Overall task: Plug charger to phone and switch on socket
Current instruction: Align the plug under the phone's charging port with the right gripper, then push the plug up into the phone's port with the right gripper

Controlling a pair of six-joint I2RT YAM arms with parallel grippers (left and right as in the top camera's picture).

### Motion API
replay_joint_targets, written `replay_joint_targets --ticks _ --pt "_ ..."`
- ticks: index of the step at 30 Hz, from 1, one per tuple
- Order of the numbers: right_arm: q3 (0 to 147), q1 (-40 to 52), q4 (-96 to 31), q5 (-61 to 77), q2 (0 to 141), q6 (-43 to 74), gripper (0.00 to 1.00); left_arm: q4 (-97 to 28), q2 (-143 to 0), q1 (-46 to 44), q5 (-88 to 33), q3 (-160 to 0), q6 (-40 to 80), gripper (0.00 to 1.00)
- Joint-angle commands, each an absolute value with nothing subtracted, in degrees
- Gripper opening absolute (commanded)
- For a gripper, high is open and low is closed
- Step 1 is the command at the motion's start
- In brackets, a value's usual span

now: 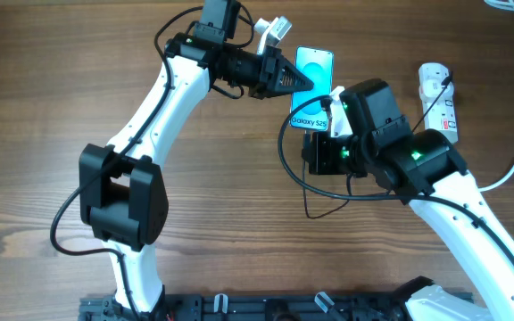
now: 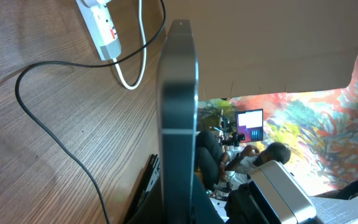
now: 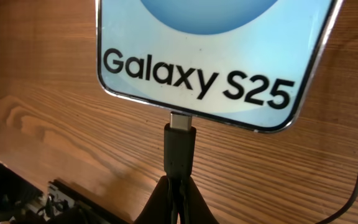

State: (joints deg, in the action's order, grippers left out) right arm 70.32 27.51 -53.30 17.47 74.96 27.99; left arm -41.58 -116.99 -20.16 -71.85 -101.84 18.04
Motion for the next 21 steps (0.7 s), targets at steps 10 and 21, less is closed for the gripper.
replay_joint_targets --ticks 10,21 --pt "71.0 27.7 -53.2 16.1 75.6 28.7 0.04 -41.4 -114.6 -20.5 -73.5 -102.4 16.6 0.04" --pt "71.0 27.7 -52.5 16.1 75.6 28.5 0.04 -41.6 -114.6 -20.5 -73.4 -102.4 15.1 0.04"
